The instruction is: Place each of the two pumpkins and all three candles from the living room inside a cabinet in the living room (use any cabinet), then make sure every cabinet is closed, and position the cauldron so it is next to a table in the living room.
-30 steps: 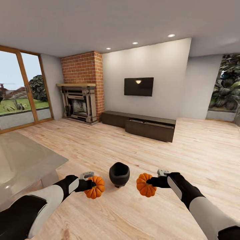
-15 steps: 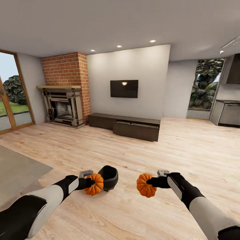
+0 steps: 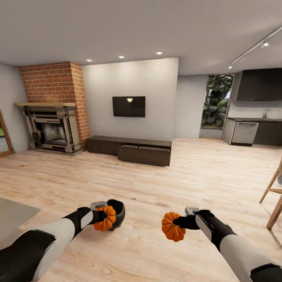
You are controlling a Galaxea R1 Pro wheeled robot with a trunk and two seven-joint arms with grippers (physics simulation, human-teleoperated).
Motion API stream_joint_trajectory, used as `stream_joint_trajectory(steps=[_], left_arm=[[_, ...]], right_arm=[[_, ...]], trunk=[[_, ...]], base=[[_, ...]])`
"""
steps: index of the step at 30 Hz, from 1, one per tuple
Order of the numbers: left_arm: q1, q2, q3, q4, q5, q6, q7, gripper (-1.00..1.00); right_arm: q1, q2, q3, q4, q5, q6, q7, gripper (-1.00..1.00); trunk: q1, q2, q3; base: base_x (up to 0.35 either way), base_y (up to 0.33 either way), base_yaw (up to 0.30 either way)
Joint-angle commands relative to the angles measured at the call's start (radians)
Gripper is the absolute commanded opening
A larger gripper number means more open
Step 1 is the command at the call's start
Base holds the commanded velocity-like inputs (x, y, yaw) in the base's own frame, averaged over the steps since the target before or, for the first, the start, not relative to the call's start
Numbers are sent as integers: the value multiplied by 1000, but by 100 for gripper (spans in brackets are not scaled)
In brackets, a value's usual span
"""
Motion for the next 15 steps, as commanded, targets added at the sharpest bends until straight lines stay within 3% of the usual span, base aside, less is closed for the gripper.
stream_joint_trajectory(steps=[1, 2, 5, 10, 15], left_arm=[[3, 0, 0, 1, 17, -8, 18, -100], [12, -1, 0, 3, 31, -48, 37, -100], [27, -1, 0, 7, 54, -100, 46, -100], [47, -2, 0, 10, 73, -136, 49, -100], [55, -9, 0, 11, 76, -141, 50, -100]], right_arm=[[-1, 13, 3, 20, 26, -25, -28, -100], [-1, 38, 3, 52, 61, -77, -132, -100], [-1, 64, 4, 72, 78, -125, -214, -100], [-1, 100, 4, 128, 86, -155, -248, -100], [6, 114, 4, 163, 87, -195, -253, -100]], trunk=[[-4, 7, 3], [-8, 14, 6], [-19, 35, 17], [-39, 70, 35], [-58, 105, 53]], base=[[0, 0, -285], [0, 0, -285], [0, 0, -285], [0, 0, -285], [0, 0, -285]])
